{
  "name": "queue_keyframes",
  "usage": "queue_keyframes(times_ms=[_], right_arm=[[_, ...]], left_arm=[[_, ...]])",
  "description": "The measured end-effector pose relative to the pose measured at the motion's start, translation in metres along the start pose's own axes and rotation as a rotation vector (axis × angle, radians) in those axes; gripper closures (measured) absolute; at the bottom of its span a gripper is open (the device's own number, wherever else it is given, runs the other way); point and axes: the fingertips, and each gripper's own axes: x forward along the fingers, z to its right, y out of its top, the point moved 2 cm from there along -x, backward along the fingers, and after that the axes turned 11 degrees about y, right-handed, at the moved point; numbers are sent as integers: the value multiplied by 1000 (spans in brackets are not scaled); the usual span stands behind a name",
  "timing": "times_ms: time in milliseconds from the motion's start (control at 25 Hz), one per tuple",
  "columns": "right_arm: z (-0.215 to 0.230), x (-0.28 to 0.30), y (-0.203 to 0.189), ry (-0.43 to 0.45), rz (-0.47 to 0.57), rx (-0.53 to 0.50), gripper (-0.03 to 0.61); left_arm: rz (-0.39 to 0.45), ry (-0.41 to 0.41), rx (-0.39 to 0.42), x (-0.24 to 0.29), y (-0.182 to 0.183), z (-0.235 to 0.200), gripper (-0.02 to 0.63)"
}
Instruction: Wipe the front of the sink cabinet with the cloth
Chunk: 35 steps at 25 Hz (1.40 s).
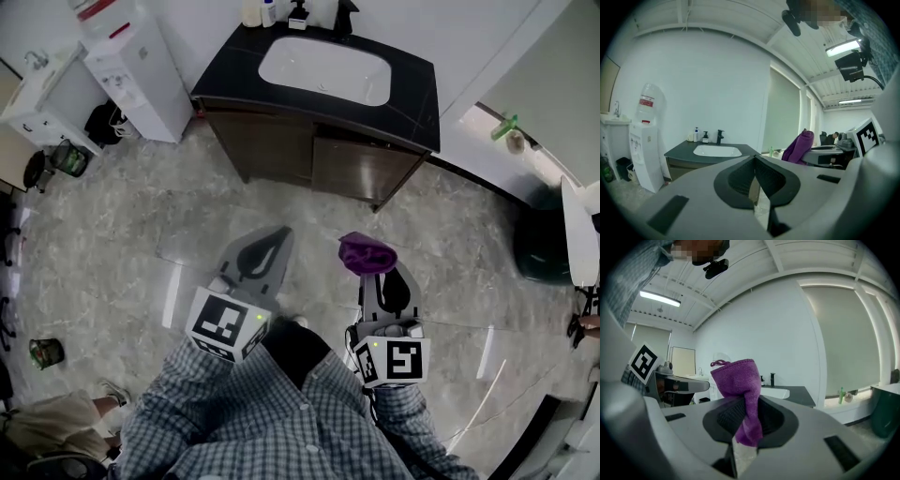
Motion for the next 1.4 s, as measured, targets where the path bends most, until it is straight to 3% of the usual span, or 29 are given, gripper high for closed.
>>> queue_keyframes(times_ms=[200, 360, 840, 1400], right_arm=[[-18, 2, 15, -15, 15, -42, 503], [-28, 11, 13, -17, 11, -17, 505], [-49, 30, 13, -4, -15, -68, 504], [-73, 47, 9, 9, -45, -46, 505]], left_arm=[[21, -25, -4, -15, 17, -4, 603], [41, -40, -27, -12, 27, -9, 603], [51, -18, -21, -18, 28, -33, 603], [44, -30, -19, -36, 30, -47, 603]])
